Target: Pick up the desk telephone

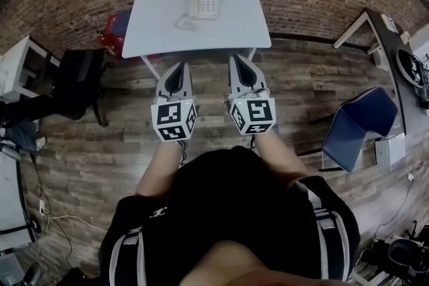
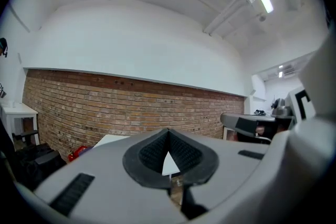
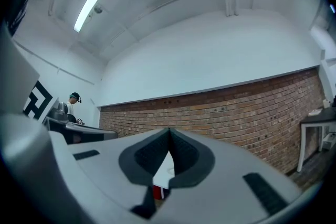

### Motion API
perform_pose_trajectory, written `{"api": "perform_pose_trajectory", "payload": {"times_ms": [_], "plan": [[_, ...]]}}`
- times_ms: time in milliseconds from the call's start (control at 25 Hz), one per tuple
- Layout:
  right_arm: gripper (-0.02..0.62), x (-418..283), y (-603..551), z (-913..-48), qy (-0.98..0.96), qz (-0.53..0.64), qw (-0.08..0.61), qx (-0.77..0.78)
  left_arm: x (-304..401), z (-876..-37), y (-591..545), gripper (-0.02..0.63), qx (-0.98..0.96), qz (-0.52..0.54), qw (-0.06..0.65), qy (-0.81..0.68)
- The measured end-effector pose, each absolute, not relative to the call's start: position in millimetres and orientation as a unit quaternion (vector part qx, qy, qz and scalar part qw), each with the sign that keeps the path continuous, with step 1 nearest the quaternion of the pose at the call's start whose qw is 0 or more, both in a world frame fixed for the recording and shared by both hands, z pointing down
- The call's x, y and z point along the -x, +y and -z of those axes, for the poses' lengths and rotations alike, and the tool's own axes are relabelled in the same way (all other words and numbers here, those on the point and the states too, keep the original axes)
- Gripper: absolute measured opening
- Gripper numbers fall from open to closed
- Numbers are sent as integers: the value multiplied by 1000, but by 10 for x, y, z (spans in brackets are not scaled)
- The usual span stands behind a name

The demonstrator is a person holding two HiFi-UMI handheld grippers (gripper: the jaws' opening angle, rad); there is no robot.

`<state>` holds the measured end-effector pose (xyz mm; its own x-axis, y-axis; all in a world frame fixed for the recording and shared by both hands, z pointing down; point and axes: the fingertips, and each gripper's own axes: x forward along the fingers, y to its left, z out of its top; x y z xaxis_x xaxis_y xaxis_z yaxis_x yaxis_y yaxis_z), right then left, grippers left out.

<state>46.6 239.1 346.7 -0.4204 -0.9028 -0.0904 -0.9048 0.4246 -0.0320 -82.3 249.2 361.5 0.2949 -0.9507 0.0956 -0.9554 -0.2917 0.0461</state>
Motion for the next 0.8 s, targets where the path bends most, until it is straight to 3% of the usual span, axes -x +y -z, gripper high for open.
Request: {"api": "perform_pose_trajectory", "payload": {"times_ms": [400, 800], "plan": [[-2, -395, 2341, -3528, 832, -20, 53, 551, 908, -3644, 2359, 0, -818, -23, 30, -575], [-2, -352, 1472, -3650, 835, -19, 58, 546, 954, -3733, 1591, 0, -816, -29, 20, -577]]}}
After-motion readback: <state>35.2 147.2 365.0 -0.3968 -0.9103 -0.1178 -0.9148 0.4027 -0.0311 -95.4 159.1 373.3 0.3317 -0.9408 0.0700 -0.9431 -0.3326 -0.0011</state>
